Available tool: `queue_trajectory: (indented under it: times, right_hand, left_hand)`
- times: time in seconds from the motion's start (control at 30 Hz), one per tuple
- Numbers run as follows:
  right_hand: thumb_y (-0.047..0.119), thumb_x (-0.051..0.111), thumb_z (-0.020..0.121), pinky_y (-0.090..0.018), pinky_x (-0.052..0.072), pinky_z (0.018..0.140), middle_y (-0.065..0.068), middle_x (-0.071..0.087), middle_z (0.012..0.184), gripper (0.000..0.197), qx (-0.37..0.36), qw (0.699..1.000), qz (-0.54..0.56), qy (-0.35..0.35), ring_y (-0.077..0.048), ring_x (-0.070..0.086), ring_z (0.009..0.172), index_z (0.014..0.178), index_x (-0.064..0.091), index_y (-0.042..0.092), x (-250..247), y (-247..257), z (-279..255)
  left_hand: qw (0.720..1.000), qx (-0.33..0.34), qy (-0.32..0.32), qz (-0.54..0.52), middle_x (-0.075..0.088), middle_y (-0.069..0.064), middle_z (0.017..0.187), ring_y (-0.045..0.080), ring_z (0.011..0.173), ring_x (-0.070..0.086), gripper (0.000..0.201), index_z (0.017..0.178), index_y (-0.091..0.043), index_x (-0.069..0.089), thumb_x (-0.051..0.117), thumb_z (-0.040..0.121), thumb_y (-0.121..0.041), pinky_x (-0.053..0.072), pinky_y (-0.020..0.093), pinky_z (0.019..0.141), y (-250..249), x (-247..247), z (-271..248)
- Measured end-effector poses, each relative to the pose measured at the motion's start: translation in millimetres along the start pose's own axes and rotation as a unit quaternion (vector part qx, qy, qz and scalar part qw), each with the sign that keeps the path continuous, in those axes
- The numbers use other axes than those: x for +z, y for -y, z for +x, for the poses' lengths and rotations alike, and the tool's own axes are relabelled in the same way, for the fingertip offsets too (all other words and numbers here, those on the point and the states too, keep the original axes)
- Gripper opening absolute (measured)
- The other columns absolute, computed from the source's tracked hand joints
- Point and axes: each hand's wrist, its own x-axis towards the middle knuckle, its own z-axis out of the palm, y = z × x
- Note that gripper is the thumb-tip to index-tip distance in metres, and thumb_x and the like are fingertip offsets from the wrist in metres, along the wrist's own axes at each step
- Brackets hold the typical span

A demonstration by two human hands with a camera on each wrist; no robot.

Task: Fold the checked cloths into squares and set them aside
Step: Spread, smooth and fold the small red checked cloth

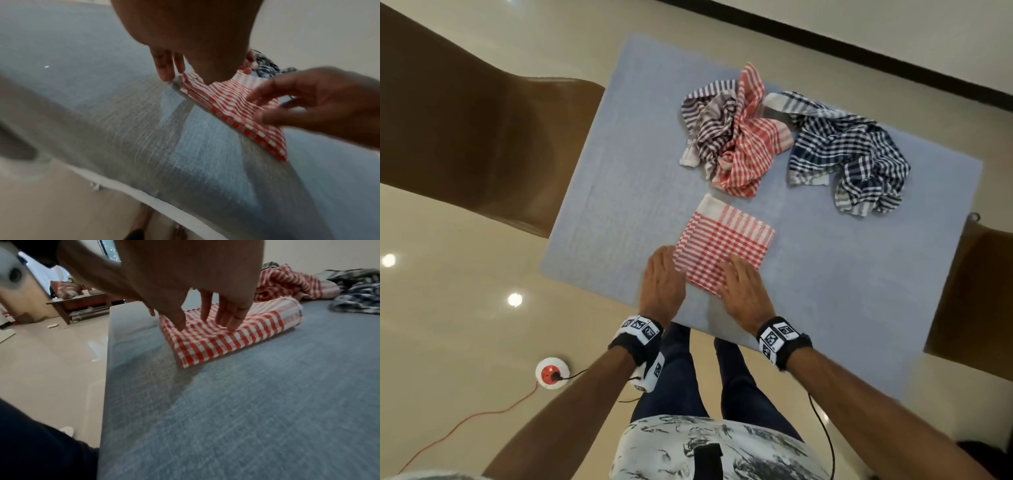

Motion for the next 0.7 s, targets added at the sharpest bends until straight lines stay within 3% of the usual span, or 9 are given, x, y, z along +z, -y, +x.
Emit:
queue_trajectory:
  times: [0.07, 0.1, 0.17, 0.27, 0.37, 0.53, 0.63, 0.7]
  right_hand:
    - [0.031, 0.054, 0.101, -0.045, 0.053, 0.094, -0.013, 0.060, 0.119, 0.028, -0.033, 0.999, -0.028, -0.006, -0.028, 0.057, 0.109, 0.120, 0.059, 0.010, 0, -2, -5]
    - [0.032, 0.060, 0.098, -0.044, 0.053, 0.090, -0.010, 0.061, 0.113, 0.025, -0.032, 0.999, -0.032, 0.002, -0.026, 0.057, 0.103, 0.114, 0.061, 0.012, 0, -1, -5]
    - [0.037, 0.070, 0.091, -0.041, 0.054, 0.089, -0.008, 0.063, 0.109, 0.030, -0.005, 0.999, -0.031, 0.017, -0.025, 0.059, 0.101, 0.110, 0.063, 0.014, 2, -1, -7]
    - [0.034, 0.079, 0.084, -0.038, 0.055, 0.085, -0.006, 0.065, 0.105, 0.033, 0.017, 0.999, -0.029, 0.032, -0.023, 0.062, 0.097, 0.107, 0.066, 0.015, 3, 0, -13]
    - [0.025, 0.081, 0.081, -0.037, 0.057, 0.076, -0.007, 0.066, 0.100, 0.025, 0.037, 0.998, -0.029, 0.040, -0.023, 0.063, 0.092, 0.099, 0.068, 0.014, 2, -1, -22]
    - [0.020, 0.075, 0.087, -0.034, 0.058, 0.073, -0.007, 0.068, 0.098, 0.014, 0.062, 0.998, -0.011, 0.024, -0.021, 0.065, 0.087, 0.097, 0.069, 0.012, 6, -9, -34]
    - [0.015, 0.077, 0.086, -0.032, 0.058, 0.069, -0.006, 0.068, 0.094, 0.011, 0.072, 0.997, 0.008, 0.010, -0.020, 0.065, 0.081, 0.093, 0.070, 0.011, 5, -11, -40]
    - [0.012, 0.079, 0.084, -0.031, 0.056, 0.064, -0.007, 0.068, 0.088, 0.010, 0.074, 0.997, 0.019, 0.007, -0.020, 0.065, 0.075, 0.088, 0.070, 0.010, 5, -12, -44]
  left_hand:
    - [0.997, -0.065, -0.011, -0.040, 0.054, 0.006, 0.126, 0.018, 0.111, 0.048, 0.025, 0.125, -0.013, 0.059, 0.043, 0.106, -0.017, 0.048, 0.033, 0.096, 8, -1, -7]
    - [0.991, -0.111, -0.012, -0.078, 0.057, 0.003, 0.121, 0.015, 0.106, 0.049, 0.022, 0.121, -0.015, 0.059, 0.045, 0.105, -0.023, 0.049, 0.031, 0.092, 9, -5, -7]
    - [0.968, -0.191, -0.017, -0.159, 0.062, 0.000, 0.109, 0.014, 0.097, 0.055, 0.016, 0.111, -0.017, 0.060, 0.052, 0.103, -0.030, 0.050, 0.032, 0.084, 11, -8, -2]
    - [0.943, -0.252, -0.018, -0.216, 0.068, 0.000, 0.097, 0.017, 0.087, 0.062, 0.014, 0.103, -0.017, 0.066, 0.062, 0.099, -0.029, 0.056, 0.037, 0.081, 7, -15, 8]
    - [0.939, -0.252, -0.032, -0.232, 0.071, -0.003, 0.092, 0.014, 0.082, 0.066, 0.014, 0.100, -0.017, 0.069, 0.066, 0.097, -0.030, 0.059, 0.034, 0.077, 4, -20, 9]
    - [0.932, -0.247, -0.057, -0.260, 0.074, -0.002, 0.090, 0.011, 0.077, 0.068, 0.017, 0.098, -0.014, 0.072, 0.072, 0.094, -0.031, 0.058, 0.026, 0.073, -6, -28, 3]
    - [0.926, -0.252, -0.051, -0.277, 0.075, -0.002, 0.090, 0.011, 0.077, 0.069, 0.020, 0.099, -0.013, 0.072, 0.074, 0.093, -0.032, 0.059, 0.024, 0.072, -8, -27, -2]
    - [0.926, -0.262, -0.037, -0.269, 0.074, -0.001, 0.090, 0.008, 0.075, 0.068, 0.020, 0.098, -0.012, 0.072, 0.074, 0.093, -0.031, 0.054, 0.017, 0.069, -7, -26, -4]
